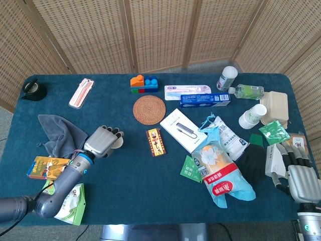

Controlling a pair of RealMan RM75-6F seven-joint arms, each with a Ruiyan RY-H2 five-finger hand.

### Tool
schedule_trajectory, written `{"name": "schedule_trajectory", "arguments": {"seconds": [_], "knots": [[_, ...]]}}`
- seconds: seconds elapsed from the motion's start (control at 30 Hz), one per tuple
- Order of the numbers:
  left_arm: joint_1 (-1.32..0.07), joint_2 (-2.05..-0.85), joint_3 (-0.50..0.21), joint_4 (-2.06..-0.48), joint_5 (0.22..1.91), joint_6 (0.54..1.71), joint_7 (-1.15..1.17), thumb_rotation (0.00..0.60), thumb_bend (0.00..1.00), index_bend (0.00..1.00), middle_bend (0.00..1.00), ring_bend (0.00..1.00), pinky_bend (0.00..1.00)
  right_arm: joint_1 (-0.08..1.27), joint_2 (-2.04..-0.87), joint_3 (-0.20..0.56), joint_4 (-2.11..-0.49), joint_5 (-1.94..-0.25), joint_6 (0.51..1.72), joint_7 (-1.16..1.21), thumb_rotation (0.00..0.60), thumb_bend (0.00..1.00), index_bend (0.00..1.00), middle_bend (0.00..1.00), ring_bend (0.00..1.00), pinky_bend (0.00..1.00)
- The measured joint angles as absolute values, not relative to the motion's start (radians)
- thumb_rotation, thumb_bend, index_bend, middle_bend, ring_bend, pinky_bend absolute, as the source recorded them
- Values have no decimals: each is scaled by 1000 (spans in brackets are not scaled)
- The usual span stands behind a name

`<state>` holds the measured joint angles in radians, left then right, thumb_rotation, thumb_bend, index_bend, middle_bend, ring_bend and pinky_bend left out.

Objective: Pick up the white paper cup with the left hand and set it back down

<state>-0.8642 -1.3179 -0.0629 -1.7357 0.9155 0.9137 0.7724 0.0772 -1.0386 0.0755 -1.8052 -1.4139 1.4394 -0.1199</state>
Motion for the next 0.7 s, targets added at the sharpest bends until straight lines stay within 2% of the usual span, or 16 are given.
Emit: {"name": "schedule_trajectory", "arguments": {"seconds": [0.23,0.53,0.6,0.7], "knots": [[-953,-1303,-7,-1750,794,875,941,600,451,247,285,338,345,76,-1040,75,-1801,-1413,1440,-117,600,447,0,0,0,0],[-1105,-1356,39,-1756,602,868,1128,600,451,261,277,331,322,70,-1038,74,-1797,-1413,1447,-103,600,447,0,0,0,0],[-1132,-1375,47,-1756,568,874,1154,600,451,234,261,312,314,67,-1037,73,-1795,-1414,1450,-100,600,448,0,0,0,0],[-1164,-1401,57,-1757,518,887,1176,600,451,104,159,191,284,64,-1036,73,-1793,-1414,1453,-92,600,449,0,0,0,0]]}}
